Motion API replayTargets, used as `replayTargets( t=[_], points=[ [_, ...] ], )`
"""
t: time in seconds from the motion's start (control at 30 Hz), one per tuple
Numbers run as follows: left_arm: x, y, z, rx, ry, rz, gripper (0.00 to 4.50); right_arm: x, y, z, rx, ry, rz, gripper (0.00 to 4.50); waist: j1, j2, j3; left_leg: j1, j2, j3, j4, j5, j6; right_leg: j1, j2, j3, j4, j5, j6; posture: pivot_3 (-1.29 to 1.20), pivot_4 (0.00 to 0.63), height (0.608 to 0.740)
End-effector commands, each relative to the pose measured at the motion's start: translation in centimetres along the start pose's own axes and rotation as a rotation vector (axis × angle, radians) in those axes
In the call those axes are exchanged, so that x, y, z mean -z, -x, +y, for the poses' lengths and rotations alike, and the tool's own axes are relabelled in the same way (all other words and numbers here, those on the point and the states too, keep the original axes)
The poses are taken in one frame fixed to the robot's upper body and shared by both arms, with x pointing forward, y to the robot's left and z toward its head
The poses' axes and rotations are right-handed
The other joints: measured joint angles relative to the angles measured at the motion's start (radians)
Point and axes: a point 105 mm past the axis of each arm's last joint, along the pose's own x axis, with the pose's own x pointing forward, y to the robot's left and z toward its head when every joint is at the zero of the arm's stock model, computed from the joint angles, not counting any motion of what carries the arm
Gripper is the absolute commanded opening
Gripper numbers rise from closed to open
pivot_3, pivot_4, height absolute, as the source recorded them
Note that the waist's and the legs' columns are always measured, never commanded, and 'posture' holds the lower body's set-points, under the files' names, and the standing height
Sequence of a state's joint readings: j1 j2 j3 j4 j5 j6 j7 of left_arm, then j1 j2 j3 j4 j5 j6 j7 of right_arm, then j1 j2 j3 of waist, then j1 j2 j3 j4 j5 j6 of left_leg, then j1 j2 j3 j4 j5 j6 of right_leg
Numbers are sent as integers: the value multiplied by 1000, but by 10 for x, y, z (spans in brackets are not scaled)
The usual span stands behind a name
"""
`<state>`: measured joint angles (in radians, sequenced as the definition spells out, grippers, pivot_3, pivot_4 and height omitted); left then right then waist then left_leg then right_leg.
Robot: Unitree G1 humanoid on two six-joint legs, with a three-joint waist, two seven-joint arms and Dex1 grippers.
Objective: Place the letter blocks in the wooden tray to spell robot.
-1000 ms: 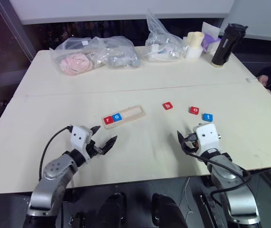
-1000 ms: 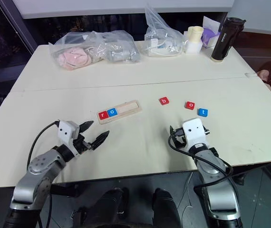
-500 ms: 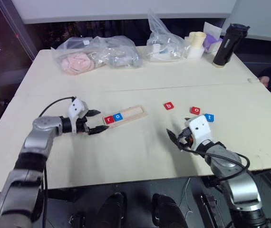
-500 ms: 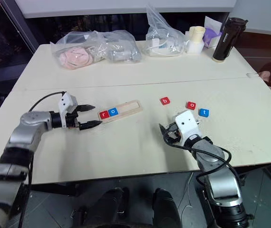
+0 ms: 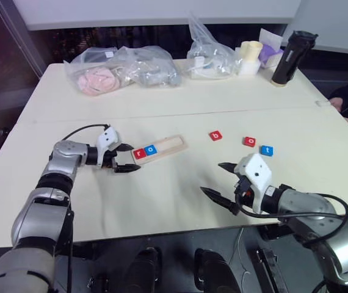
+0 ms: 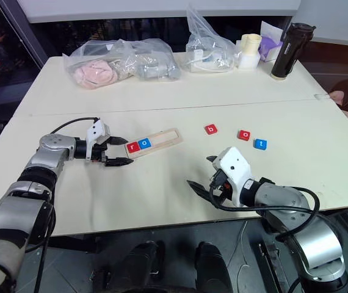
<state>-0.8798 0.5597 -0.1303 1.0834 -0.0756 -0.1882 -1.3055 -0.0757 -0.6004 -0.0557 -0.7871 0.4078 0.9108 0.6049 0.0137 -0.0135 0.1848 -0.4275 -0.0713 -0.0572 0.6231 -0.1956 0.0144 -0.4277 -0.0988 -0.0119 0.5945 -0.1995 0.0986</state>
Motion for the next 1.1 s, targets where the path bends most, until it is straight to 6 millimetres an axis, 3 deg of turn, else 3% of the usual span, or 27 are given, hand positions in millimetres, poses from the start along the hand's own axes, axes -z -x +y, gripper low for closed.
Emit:
replayTargets(
  t=[0.03, 0.6, 1.1],
  points=[
    [-7, 3, 6, -24, -30, -11, 4500, -13, 4, 0, 7, 44, -36, 4488, 0, 0, 0, 0, 0, 0, 0, 0, 0, 0, 0, 0, 0, 0, 0, 0, 150, 738],
    [3, -19, -4, -26, -112, 20, 4500, -15, 3, -4, 50, 61, -34, 4488, 6, 0, 0, 0, 0, -2, 6, -1, 0, 3, -1, -2, 1, 1, 1, 0, 150, 738],
    [13, -22, -7, -10, -19, 53, 4500, -13, 0, -6, 57, 60, -26, 4488, 8, 0, -1, 0, 0, -2, 7, -1, 0, 5, -2, -2, 1, 0, 3, 0, 150, 738]
  ],
)
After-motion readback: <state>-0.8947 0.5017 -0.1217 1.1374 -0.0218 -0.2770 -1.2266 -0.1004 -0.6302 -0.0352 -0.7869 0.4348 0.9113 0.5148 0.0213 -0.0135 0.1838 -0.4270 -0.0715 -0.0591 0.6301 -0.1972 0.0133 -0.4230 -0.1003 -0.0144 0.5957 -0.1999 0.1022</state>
